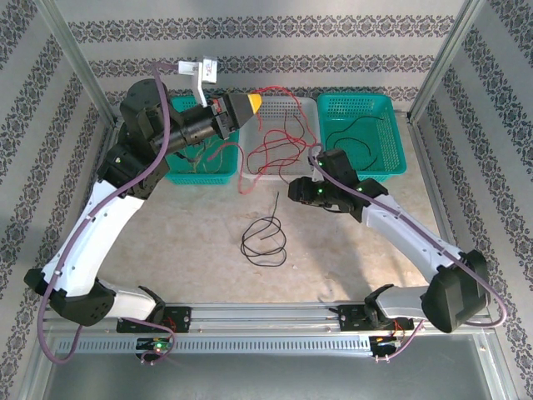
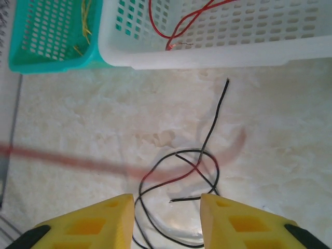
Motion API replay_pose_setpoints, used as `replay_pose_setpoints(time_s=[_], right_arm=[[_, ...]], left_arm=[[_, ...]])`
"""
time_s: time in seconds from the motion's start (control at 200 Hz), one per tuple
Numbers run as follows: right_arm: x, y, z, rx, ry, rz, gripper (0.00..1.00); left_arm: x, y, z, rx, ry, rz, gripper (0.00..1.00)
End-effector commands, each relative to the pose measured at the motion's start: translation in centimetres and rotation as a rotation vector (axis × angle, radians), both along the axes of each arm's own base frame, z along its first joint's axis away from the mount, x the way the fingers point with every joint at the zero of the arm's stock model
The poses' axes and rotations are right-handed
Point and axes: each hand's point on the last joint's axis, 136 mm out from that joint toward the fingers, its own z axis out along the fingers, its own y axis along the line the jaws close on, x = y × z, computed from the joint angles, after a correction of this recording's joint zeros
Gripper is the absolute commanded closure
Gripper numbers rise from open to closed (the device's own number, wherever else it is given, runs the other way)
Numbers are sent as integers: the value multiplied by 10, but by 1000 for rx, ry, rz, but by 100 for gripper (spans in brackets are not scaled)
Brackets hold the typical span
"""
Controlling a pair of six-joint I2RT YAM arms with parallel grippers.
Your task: Untangle the cables
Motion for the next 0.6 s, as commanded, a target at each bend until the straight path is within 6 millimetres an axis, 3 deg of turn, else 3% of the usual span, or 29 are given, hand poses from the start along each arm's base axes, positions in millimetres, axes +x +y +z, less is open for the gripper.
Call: replay_pose_setpoints(time_s=[0.0, 0.155, 0.26, 0.595], right_arm=[[-6, 0, 36, 85, -102, 5, 52], [-17, -6, 67, 152, -224, 12, 38], [-19, -6, 79, 180, -268, 30, 34], [5, 6, 119, 262, -382, 62, 27]], left_arm=[[-4, -1, 9, -36, -3, -28, 100], [-2, -7, 15, -78, 4, -56, 100], [-1, -9, 21, -103, -1, -72, 100], [-4, -9, 36, -123, -6, -86, 100]])
